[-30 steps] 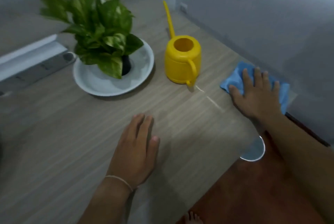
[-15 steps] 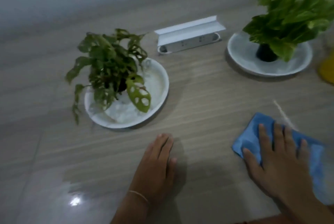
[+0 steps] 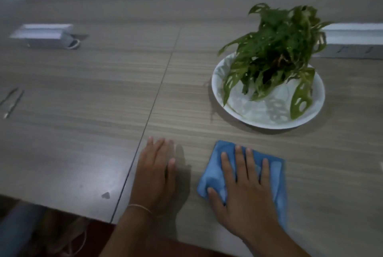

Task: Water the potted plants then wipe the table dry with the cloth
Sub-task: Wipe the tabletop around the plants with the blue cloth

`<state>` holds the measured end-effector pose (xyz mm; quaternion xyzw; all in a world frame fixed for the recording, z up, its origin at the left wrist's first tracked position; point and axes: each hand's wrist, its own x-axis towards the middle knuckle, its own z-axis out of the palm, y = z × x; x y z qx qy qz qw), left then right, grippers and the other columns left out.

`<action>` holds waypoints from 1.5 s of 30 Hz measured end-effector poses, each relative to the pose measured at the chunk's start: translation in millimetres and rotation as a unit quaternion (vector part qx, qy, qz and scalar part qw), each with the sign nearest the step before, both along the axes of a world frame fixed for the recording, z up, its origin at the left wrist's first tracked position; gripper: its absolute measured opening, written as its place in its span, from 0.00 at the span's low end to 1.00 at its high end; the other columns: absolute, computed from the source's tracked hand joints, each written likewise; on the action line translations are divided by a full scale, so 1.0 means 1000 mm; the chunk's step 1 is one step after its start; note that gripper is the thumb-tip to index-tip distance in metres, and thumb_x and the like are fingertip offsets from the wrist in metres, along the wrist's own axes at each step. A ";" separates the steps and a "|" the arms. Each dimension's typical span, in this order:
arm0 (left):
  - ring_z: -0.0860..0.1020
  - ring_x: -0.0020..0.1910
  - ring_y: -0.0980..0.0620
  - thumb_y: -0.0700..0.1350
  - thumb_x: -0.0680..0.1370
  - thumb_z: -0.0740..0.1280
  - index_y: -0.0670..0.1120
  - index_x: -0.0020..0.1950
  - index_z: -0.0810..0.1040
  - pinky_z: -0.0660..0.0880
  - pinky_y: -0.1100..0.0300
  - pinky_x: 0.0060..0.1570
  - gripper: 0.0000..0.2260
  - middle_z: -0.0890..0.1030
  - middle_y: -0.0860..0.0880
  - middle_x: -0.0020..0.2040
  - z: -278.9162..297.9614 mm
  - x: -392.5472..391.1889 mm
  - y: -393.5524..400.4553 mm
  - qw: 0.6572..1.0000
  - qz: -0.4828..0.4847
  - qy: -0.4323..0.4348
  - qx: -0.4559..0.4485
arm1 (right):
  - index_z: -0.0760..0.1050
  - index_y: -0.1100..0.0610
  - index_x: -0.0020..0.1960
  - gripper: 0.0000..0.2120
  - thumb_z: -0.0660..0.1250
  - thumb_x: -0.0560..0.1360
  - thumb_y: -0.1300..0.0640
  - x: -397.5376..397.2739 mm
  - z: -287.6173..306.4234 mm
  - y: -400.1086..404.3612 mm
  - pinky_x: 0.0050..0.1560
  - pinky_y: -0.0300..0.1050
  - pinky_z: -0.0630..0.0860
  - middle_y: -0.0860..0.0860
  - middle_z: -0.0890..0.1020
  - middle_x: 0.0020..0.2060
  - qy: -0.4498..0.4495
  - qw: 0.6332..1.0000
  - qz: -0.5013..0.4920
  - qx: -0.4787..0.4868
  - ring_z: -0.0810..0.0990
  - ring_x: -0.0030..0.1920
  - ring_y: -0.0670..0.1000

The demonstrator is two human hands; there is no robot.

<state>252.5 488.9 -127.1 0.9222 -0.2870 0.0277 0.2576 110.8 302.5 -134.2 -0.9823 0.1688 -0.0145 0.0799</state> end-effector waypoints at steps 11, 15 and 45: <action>0.54 0.81 0.46 0.54 0.83 0.50 0.43 0.78 0.63 0.59 0.43 0.77 0.26 0.65 0.44 0.78 -0.012 0.029 0.026 0.990 0.135 0.037 -0.001 | 0.48 0.49 0.83 0.41 0.47 0.76 0.29 0.208 0.006 0.031 0.78 0.66 0.37 0.56 0.47 0.83 0.007 0.999 0.039 0.022 0.41 0.82 0.58; 0.61 0.79 0.43 0.54 0.83 0.50 0.42 0.77 0.66 0.62 0.42 0.74 0.27 0.69 0.44 0.76 -0.014 0.033 0.025 0.991 0.128 0.011 0.030 | 0.47 0.48 0.83 0.42 0.46 0.75 0.28 0.269 0.008 0.016 0.78 0.66 0.38 0.55 0.47 0.83 0.015 0.999 0.039 0.028 0.41 0.82 0.57; 0.63 0.77 0.39 0.53 0.82 0.47 0.39 0.73 0.71 0.58 0.41 0.76 0.27 0.69 0.38 0.75 -0.008 0.032 0.023 0.991 0.131 0.011 0.010 | 0.53 0.47 0.82 0.40 0.53 0.76 0.29 0.060 0.005 0.057 0.78 0.67 0.47 0.53 0.49 0.83 0.003 0.990 0.123 0.070 0.43 0.82 0.54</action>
